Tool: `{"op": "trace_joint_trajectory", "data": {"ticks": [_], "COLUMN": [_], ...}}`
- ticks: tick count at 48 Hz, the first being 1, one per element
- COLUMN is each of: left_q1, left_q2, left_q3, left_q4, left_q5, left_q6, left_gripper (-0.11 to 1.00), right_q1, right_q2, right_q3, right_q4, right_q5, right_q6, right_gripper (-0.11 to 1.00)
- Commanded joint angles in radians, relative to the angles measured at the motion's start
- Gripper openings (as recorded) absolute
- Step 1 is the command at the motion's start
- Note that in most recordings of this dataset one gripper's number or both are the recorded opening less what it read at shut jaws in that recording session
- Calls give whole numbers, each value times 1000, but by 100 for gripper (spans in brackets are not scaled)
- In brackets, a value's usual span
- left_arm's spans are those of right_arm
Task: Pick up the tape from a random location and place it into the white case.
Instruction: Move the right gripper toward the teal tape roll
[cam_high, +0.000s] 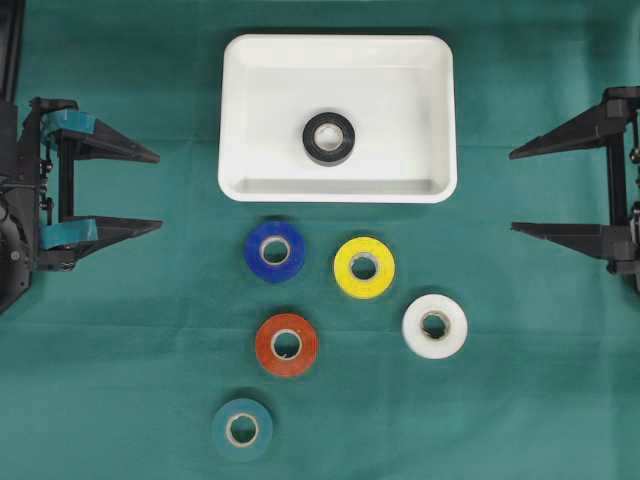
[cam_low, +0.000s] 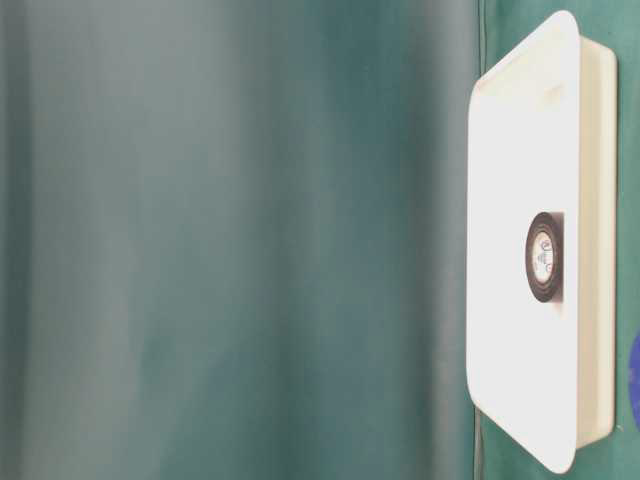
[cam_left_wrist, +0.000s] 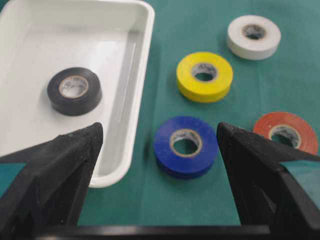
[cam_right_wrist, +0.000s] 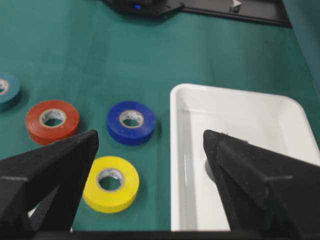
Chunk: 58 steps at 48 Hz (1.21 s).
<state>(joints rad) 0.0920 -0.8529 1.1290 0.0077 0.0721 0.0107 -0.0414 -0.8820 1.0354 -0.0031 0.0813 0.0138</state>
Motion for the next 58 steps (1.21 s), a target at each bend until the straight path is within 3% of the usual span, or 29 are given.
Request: {"op": "trace_joint_trajectory", "data": {"ticks": [1, 20, 38, 58], "left_q1": [3, 3, 2, 2], "left_q2": [2, 2, 2, 2], "left_q3": [-12, -12, -12, -14], "left_q4": [-2, -2, -3, -3], "left_q5": [-9, -9, -12, -14], "left_q6": [-2, -5, -6, -9], "left_gripper": [89, 89, 89, 89], "right_q1": [-2, 69, 252, 258], "right_q2": [5, 6, 11, 37], "right_q3": [-12, -14, -12, -12], "right_q4": [6, 6, 6, 6], "right_q5": [-2, 14, 61, 60], "right_q6": [2, 23, 25, 25], "right_gripper": [91, 91, 91, 91]}}
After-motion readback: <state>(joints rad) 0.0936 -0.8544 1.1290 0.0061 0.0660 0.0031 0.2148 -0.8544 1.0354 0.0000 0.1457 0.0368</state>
